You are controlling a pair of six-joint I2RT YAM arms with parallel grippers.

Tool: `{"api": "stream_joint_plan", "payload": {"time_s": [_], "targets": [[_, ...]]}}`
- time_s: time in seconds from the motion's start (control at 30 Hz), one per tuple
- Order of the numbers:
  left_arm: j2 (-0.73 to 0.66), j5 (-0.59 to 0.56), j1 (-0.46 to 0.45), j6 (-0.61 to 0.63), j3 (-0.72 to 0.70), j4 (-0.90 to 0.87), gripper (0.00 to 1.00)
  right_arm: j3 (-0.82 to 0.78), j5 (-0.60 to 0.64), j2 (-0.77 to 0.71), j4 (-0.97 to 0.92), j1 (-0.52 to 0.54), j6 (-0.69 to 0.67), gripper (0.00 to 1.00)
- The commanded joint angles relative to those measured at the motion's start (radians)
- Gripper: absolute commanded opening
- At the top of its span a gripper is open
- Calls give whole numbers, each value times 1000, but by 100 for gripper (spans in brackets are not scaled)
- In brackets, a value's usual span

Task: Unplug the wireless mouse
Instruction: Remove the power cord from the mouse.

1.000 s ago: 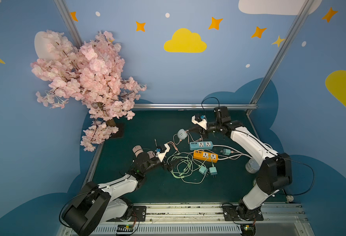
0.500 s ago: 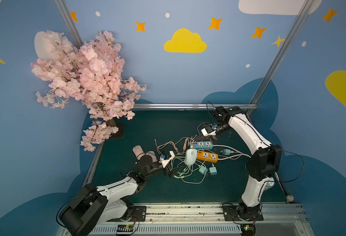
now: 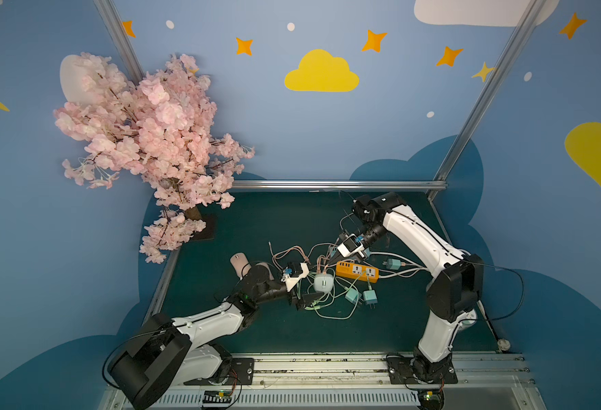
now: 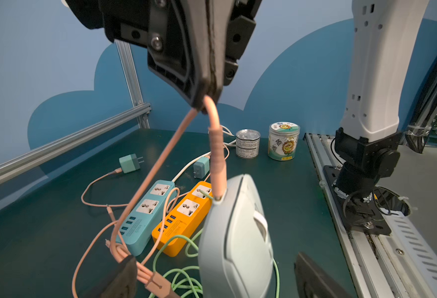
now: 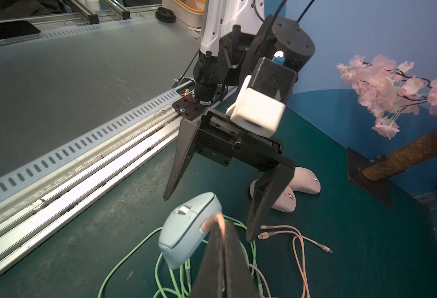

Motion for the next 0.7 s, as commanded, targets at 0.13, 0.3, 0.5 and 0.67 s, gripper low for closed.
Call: {"api": "stream_joint_plan", "payload": {"time_s": [0.13, 0.3, 0.5, 0.67], "targets": [[5, 52, -1, -10, 26, -27, 92, -10, -15, -55, 76, 34, 120, 0], [42, 73, 1, -13, 27, 3, 86, -43, 34, -102, 228, 61, 281, 0], [88, 116, -2, -39, 33, 57, 81, -67, 97, -134, 409, 66, 490, 0], [108, 130, -2, -65, 27, 117, 79, -49, 98, -124, 430, 76, 558, 0]]}}
